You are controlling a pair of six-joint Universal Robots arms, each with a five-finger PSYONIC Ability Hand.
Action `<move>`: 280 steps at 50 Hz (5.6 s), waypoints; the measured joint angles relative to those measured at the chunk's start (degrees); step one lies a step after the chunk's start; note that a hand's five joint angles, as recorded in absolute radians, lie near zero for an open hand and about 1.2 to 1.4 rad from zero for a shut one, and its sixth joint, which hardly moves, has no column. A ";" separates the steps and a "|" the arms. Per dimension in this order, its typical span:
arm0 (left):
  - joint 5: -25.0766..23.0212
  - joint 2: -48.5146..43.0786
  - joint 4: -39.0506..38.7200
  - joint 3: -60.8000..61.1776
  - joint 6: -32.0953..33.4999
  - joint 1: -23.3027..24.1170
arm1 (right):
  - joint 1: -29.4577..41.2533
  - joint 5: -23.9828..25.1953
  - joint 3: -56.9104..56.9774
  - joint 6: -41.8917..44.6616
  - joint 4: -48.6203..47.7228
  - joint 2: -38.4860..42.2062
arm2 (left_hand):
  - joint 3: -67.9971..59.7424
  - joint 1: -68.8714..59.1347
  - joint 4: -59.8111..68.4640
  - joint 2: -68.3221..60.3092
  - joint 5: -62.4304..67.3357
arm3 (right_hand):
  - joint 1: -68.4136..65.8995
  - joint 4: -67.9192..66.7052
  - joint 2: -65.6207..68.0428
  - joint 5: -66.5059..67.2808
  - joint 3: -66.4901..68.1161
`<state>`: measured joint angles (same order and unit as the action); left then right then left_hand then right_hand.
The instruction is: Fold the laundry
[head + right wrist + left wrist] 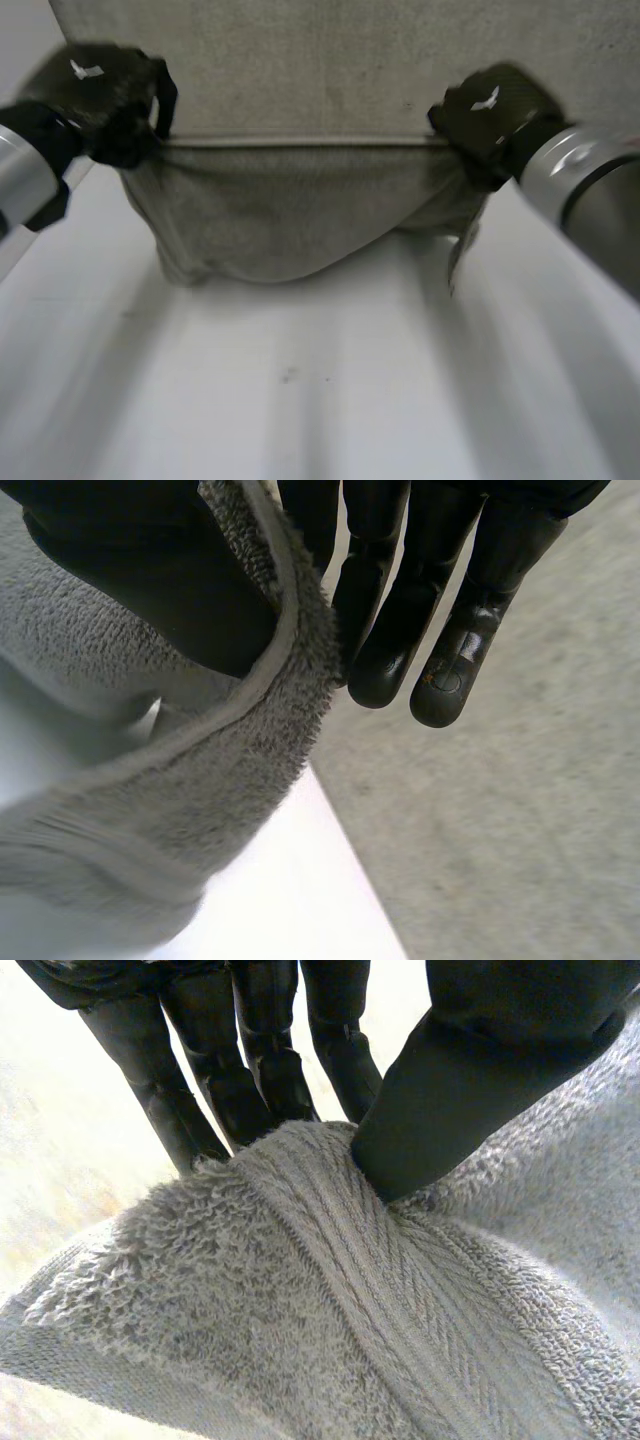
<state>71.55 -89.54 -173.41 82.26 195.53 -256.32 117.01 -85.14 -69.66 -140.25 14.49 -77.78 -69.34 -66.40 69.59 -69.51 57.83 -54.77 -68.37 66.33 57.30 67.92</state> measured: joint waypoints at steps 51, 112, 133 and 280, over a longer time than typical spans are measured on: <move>12.07 -17.04 -24.27 -4.16 -7.36 1.76 | -1.46 11.06 13.27 14.78 -7.93 15.76 | -0.32 -2.25 0.18 -0.24 1.75 | 0.00 0.00 0.00 0.08 0.00; 10.01 -15.98 -27.08 18.96 -3.02 0.06 | -12.66 1.75 -26.25 -49.83 -19.57 13.57 | -0.33 -2.25 0.19 -0.26 1.75 | 34.02 45.50 -42.06 -44.82 -44.83; 10.09 -15.62 -26.78 18.86 -3.02 -0.31 | -11.70 -9.55 -17.49 -47.44 -24.86 19.93 | -0.33 -2.25 0.19 -0.26 1.76 | -1.24 0.43 0.77 -4.73 -0.32; 16.12 -11.59 -29.01 23.62 6.37 3.70 | -10.31 -0.72 -13.00 0.69 -3.40 3.01 | 0.14 0.54 -0.02 -0.07 0.29 | -1.24 0.20 0.77 -1.81 -0.18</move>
<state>87.67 -101.13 -202.43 105.89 201.91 -252.61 106.70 -85.86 -82.66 -139.55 11.09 -74.77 -69.21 -65.86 69.57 -69.58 58.11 -56.00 -68.17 67.10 55.49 67.74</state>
